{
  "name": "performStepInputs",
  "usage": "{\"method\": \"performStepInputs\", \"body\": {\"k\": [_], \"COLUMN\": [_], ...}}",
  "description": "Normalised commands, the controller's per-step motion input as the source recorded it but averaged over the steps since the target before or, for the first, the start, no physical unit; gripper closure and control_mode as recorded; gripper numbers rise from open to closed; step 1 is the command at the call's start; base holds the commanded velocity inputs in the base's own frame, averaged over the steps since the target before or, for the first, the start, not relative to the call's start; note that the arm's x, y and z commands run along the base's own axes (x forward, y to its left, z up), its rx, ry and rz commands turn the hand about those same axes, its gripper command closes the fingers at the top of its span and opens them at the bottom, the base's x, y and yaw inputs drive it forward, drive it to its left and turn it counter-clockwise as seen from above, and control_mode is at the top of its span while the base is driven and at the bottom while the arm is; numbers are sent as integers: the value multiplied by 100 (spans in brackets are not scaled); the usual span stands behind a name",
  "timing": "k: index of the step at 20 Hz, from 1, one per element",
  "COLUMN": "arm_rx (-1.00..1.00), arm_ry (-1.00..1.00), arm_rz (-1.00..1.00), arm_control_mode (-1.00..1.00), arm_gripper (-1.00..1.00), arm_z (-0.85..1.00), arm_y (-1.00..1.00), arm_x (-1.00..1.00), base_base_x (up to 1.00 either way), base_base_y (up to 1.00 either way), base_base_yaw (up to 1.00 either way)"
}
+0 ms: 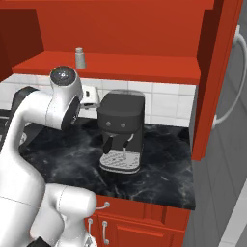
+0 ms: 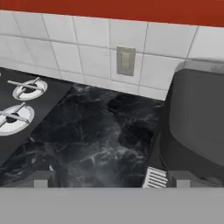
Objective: Retrieve the shaker from the cabinet and place it next the steak on a plate on the dining table.
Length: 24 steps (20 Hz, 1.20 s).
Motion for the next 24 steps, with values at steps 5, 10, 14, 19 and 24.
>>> {"method": "performStepInputs", "body": {"k": [5,10,14,19,24], "arm_rx": [1,8,8,1,0], "arm_ry": [-21,-2,0,0,-1], "arm_rz": [11,2,0,0,0], "arm_control_mode": [-100,-100,-100,-100,-100], "arm_gripper": [-100,-100,-100,-100,-100], "arm_z": [30,38,46,45,36], "arm_y": [2,14,9,5,24], "arm_x": [-18,0,0,7,8], "base_base_x": [0,0,0,0,0], "base_base_y": [0,0,0,0,0], "base_base_yaw": [0,0,0,0,0]}}
